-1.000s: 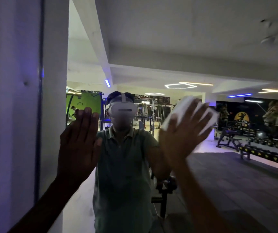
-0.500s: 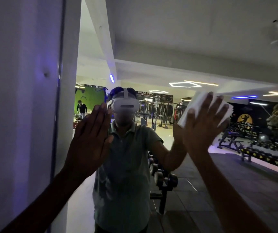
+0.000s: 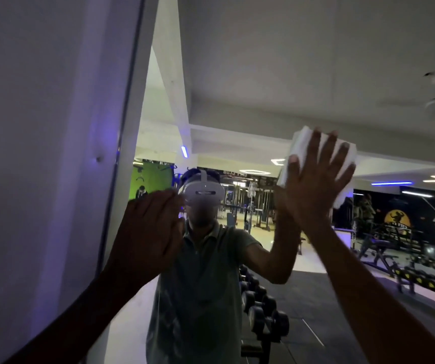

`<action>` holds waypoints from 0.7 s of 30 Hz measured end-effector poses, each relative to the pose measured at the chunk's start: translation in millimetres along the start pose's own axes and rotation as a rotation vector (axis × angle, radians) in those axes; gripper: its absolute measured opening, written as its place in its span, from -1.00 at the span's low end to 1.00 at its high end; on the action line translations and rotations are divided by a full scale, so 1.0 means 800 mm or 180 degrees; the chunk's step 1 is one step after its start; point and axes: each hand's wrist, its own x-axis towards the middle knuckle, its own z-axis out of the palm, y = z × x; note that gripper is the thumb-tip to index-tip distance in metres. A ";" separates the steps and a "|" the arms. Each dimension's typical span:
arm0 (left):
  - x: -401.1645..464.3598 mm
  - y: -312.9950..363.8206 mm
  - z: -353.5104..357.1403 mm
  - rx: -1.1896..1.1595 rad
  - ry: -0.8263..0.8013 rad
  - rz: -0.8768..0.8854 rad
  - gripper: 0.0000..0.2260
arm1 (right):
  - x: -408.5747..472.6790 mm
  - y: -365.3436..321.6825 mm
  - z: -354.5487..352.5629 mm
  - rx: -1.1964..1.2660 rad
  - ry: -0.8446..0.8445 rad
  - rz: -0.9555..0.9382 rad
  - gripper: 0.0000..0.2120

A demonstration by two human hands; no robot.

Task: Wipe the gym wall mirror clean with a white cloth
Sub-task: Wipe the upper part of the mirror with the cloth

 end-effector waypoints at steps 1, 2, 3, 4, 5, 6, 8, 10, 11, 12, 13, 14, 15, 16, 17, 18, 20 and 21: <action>0.019 -0.002 -0.001 0.0078 0.0068 -0.0040 -0.59 | -0.011 -0.027 0.000 -0.0010 0.0028 -0.0037 -0.30; 0.040 -0.006 -0.001 0.0116 0.0138 -0.0116 -0.58 | -0.031 -0.054 0.002 -0.0007 -0.0042 -0.0353 -0.30; 0.061 -0.012 0.001 0.0169 0.0198 -0.0197 -0.55 | -0.055 -0.077 0.004 -0.0007 -0.0146 -0.0893 -0.30; 0.080 -0.018 0.005 0.0269 0.0197 -0.0248 -0.52 | -0.075 -0.090 0.006 0.0015 -0.0263 -0.1472 -0.30; 0.096 -0.025 0.009 0.0382 0.0116 -0.0275 -0.51 | -0.084 -0.092 0.006 0.0026 -0.0341 -0.1956 -0.31; 0.106 -0.031 0.014 0.0464 0.0015 -0.0307 -0.49 | -0.076 -0.083 0.006 0.0024 -0.0385 -0.2347 -0.32; 0.112 -0.045 0.024 0.0554 -0.0126 -0.0334 -0.45 | -0.025 -0.047 0.003 -0.0013 -0.0374 -0.2735 -0.35; 0.105 -0.053 0.030 0.0678 -0.0164 -0.0250 -0.42 | 0.031 -0.006 0.002 -0.0121 -0.0266 -0.2395 -0.37; 0.102 -0.056 0.034 0.0722 -0.0167 -0.0188 -0.41 | 0.055 0.014 0.000 -0.0133 -0.0169 -0.1970 -0.37; 0.100 -0.058 0.036 0.0747 -0.0153 -0.0154 -0.41 | 0.072 0.026 -0.004 -0.0080 -0.0108 -0.1487 -0.36; 0.100 -0.059 0.038 0.0765 -0.0142 -0.0148 -0.41 | 0.078 0.024 -0.006 -0.0014 -0.0027 -0.1020 -0.33; 0.100 -0.059 0.040 0.0780 -0.0136 -0.0161 -0.41 | 0.072 0.009 -0.005 0.0018 0.0050 -0.0631 -0.31; 0.100 -0.058 0.041 0.0782 -0.0138 -0.0177 -0.41 | 0.054 -0.015 -0.002 0.0009 0.0142 -0.0424 -0.30; 0.099 -0.058 0.040 0.0783 -0.0141 -0.0182 -0.41 | 0.026 -0.041 0.001 0.0021 0.0127 -0.0462 -0.31; 0.099 -0.058 0.040 0.0791 -0.0136 -0.0173 -0.41 | -0.006 -0.063 0.005 0.0023 0.0025 -0.0771 -0.32; 0.100 -0.058 0.039 0.0812 -0.0141 -0.0159 -0.41 | -0.039 -0.078 0.008 0.0032 -0.0121 -0.1230 -0.32; 0.101 -0.056 0.037 0.0824 -0.0165 -0.0191 -0.41 | -0.083 -0.080 0.008 0.0045 -0.0382 -0.2070 -0.30; 0.101 -0.053 0.036 0.0781 -0.0177 -0.0250 -0.41 | -0.080 -0.066 0.005 0.0043 -0.0440 -0.2397 -0.31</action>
